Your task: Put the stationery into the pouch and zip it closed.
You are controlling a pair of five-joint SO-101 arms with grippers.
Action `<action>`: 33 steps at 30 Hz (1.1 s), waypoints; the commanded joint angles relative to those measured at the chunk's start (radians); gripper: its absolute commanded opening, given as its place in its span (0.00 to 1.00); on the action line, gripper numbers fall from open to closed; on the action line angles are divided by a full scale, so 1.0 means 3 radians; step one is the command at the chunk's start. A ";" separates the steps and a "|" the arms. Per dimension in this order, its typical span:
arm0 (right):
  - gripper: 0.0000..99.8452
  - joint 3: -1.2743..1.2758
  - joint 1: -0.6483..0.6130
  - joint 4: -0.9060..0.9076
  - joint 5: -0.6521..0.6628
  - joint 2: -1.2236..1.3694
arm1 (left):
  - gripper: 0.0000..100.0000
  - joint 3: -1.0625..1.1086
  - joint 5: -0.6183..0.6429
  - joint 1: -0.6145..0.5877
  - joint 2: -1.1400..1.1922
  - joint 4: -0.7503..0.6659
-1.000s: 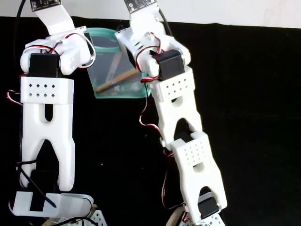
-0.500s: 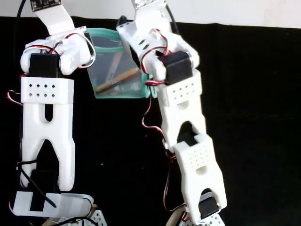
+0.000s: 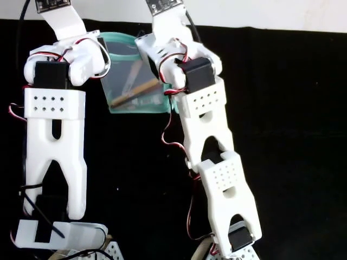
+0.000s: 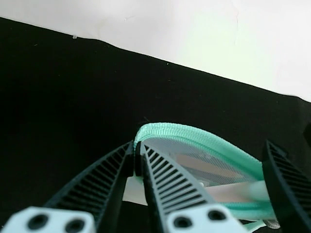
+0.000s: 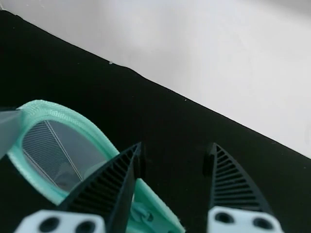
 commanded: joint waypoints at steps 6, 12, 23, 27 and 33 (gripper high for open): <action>0.20 -0.0269 -0.0115 0.0018 -0.0015 -0.0269 | 0.01 0.0049 -0.0015 0.0110 0.0320 0.0036; 0.20 -0.0269 -0.0013 0.0028 -0.0015 -0.0688 | 0.01 0.0049 -0.0015 0.0115 0.0330 0.0036; 0.20 -0.0263 0.0171 0.0054 -0.0015 -0.0417 | 0.01 0.0049 -0.0015 0.0125 0.0340 0.0036; 0.20 -0.0269 0.0171 0.0028 -0.0015 -0.0217 | 0.01 0.0049 -0.0015 0.0125 0.0340 0.0036; 0.20 -0.0269 0.0141 0.0023 -0.0015 -0.0074 | 0.01 0.0049 -0.0015 0.0130 0.0340 0.0036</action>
